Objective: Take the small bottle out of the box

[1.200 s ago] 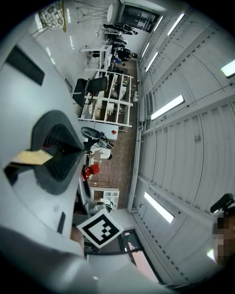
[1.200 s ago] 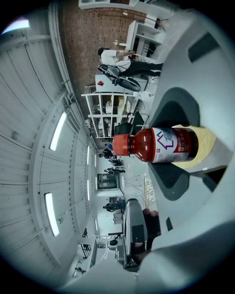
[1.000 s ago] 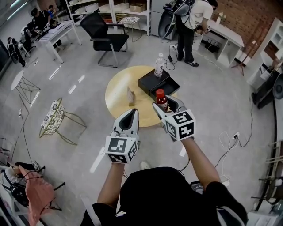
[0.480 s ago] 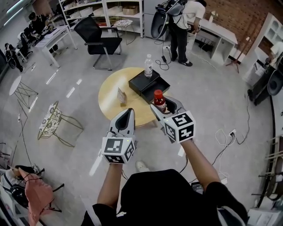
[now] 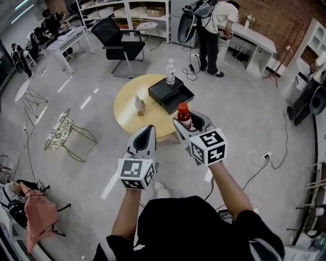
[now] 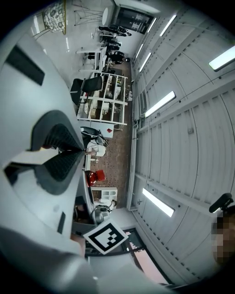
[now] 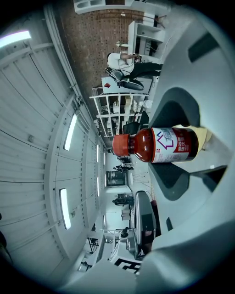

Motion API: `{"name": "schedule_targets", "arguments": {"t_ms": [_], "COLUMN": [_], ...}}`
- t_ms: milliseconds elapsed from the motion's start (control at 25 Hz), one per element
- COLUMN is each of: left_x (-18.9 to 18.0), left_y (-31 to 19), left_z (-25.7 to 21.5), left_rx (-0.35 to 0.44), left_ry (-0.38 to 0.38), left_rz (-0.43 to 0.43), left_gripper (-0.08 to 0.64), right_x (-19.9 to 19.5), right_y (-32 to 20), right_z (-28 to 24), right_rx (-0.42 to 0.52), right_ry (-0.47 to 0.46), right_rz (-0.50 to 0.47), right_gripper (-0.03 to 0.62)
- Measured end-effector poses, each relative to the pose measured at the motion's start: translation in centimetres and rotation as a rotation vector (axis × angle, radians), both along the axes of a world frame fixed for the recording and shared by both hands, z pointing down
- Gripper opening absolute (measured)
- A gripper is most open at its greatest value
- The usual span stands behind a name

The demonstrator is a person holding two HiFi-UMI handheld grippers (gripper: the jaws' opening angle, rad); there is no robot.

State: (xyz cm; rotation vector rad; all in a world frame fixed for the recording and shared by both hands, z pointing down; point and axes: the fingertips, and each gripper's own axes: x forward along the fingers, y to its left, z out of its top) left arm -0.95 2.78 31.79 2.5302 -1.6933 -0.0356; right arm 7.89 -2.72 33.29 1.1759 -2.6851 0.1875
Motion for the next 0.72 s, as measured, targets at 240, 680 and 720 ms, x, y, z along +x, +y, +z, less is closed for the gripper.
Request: {"name": "schedule_targets", "arguments": {"t_ms": [240, 680, 720], "left_x": [0.9, 2.3, 2.5], "left_y": [2.4, 6.5, 6.9], "left_z": [-0.2, 0.0, 0.0], "left_rx": [0.003, 0.002, 0.001], "left_ry": [-0.001, -0.002, -0.003], "left_rz": [-0.021, -0.036, -0.036], "left_gripper": [0.011, 0.011, 0.011], "right_x": [0.8, 2.2, 2.3], "right_y": [2.2, 6.3, 6.7], "right_z": [-0.2, 0.2, 0.2], "right_rx": [0.004, -0.01, -0.01], "right_ry": [-0.009, -0.037, -0.037], "right_rz": [-0.017, -0.03, -0.031], "right_gripper": [0.218, 0.218, 0.218]}}
